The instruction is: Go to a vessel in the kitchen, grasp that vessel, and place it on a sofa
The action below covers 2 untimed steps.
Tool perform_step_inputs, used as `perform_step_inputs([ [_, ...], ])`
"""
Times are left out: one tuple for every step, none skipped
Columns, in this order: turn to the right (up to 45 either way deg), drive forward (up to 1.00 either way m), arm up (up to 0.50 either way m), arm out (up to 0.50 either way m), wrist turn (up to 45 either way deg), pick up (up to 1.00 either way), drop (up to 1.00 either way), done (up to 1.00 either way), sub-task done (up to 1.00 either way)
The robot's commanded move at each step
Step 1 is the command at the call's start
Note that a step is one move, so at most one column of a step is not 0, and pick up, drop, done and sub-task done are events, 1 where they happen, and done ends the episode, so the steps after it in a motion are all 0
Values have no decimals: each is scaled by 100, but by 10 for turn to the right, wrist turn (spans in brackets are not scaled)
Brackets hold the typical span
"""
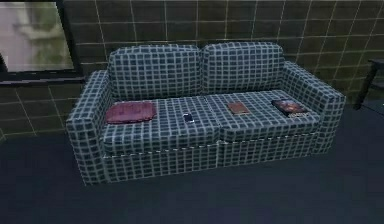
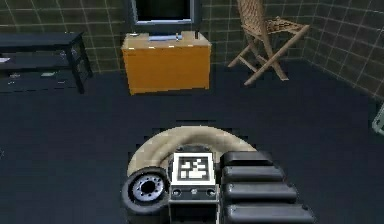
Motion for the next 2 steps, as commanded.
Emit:
perform_step_inputs([
  [0,5,0,0,0,0,0,0,0],
  [180,0,0,0,0,0,0,0,0],
])
